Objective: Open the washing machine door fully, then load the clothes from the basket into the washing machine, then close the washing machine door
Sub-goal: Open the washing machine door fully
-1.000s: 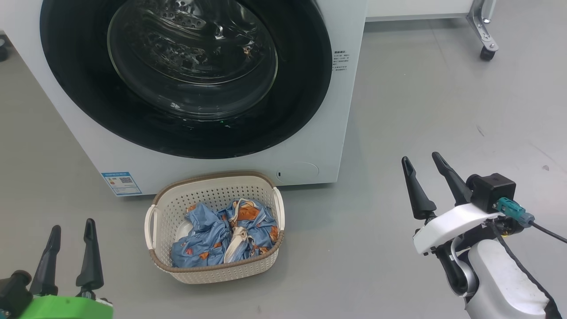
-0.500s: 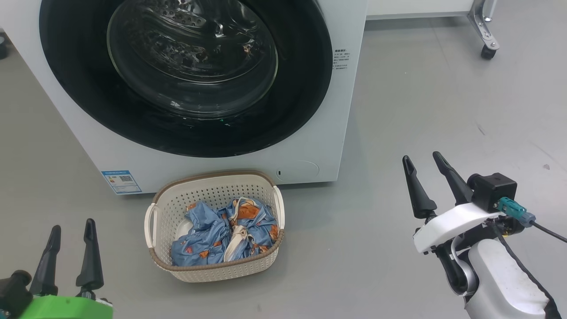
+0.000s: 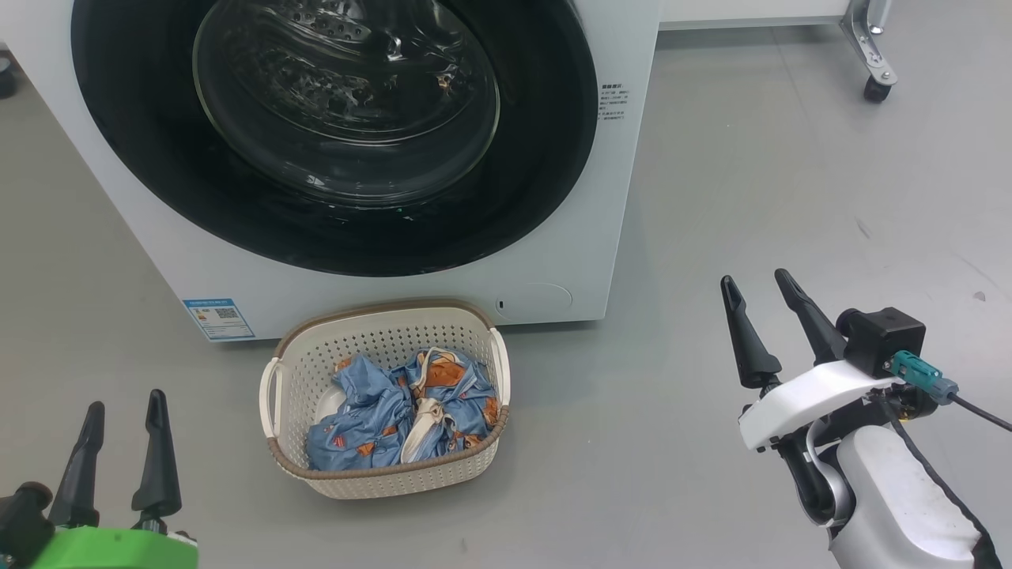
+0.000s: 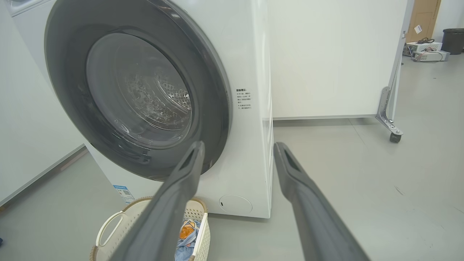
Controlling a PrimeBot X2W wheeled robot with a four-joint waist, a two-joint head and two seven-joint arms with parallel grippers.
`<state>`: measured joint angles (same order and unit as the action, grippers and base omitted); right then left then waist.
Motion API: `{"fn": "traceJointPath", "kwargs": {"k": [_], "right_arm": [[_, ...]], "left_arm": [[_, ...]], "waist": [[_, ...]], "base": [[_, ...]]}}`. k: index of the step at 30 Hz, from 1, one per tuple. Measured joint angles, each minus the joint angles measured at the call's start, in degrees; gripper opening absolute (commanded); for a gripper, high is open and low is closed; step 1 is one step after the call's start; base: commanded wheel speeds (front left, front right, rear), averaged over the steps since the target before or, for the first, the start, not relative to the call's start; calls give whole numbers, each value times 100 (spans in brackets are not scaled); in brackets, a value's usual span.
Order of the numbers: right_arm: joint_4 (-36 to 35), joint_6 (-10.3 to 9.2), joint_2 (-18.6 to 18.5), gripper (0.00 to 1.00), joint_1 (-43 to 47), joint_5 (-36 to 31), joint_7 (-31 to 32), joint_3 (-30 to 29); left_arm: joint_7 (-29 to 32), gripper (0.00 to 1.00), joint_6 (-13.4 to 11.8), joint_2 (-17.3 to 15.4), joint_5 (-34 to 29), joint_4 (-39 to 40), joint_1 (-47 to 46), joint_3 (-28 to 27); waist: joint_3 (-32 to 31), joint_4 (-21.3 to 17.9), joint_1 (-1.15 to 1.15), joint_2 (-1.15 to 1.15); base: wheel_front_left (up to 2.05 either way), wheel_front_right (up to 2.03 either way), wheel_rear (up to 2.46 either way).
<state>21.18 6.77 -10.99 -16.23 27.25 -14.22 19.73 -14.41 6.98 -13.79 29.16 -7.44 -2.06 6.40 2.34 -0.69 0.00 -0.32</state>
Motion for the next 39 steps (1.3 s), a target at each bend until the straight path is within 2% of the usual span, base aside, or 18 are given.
{"fn": "traceJointPath", "kwargs": {"k": [22,39], "right_arm": [[64,30,-7,100,-121,-15,0,-135],[189,31,-155,100,-730,112,-1,-386]], "left_arm": [[0,100,0,12,-14,-1,-4,-16],[0,100,0,35,-114,130,-148,-85]], "waist": [[101,73,0,0],[426,243,0,0]], "base": [[0,0,0],[0,0,0]]}}
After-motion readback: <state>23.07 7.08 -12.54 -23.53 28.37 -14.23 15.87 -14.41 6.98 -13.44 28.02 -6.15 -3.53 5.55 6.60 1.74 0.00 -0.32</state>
